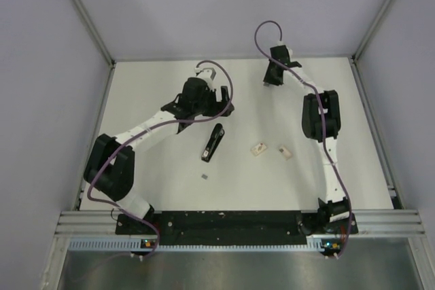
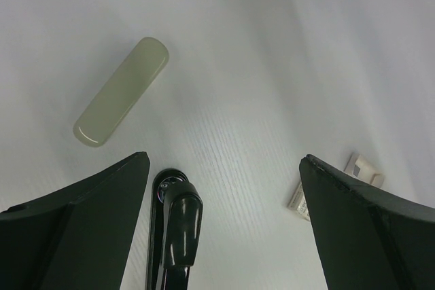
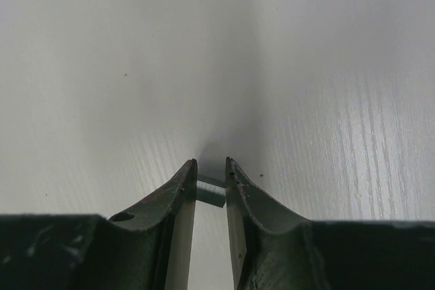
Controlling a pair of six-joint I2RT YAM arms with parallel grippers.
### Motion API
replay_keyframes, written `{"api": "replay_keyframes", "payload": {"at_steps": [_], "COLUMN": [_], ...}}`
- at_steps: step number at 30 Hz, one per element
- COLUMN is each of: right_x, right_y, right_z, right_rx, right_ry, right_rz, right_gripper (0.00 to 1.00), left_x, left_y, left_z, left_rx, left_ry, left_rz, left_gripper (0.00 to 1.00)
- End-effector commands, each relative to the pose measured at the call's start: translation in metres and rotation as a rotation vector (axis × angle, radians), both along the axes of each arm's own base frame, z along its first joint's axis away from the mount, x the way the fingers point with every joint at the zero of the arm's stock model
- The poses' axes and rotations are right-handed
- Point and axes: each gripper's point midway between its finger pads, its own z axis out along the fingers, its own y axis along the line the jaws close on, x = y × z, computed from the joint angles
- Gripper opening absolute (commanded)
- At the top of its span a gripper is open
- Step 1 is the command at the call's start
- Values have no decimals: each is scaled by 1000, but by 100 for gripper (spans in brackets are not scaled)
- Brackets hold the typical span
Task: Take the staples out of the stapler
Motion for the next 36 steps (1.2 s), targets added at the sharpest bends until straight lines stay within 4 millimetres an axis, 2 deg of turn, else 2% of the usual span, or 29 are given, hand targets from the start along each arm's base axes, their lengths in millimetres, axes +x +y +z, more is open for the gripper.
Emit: {"api": "replay_keyframes", "payload": {"at_steps": [1,8,9,21,28,33,36], "right_x": [-47,-80,-90,-167,-214,-239,-243], "right_y": [5,11,12,9,9,5,-3], "right_z": [-22,-22,-26,-24,-29,-16,6], "right_rx": [-67,-63,-59,-23,-39,-30,-42], "right_ry": [153,198,214,233,265,250,191], "right_rz": [62,112,121,187,226,228,198], "right_gripper": [25,24,24,24,22,22,22], "left_x": [-4,-15,-14,-42,-70,-87,-99], "left_y": [-3,-2,-4,-8,-6,8,18], "left_z": [32,40,46,67,66,63,63], "left_rx": [-69,-90,-106,-123,-85,-46,-31], "left_ry": [-70,-77,-100,-141,-134,-146,-154], "left_rz": [-10,-15,-18,-26,-43,-18,-13], "left_gripper": [98,99,98,98,98,98,98]}}
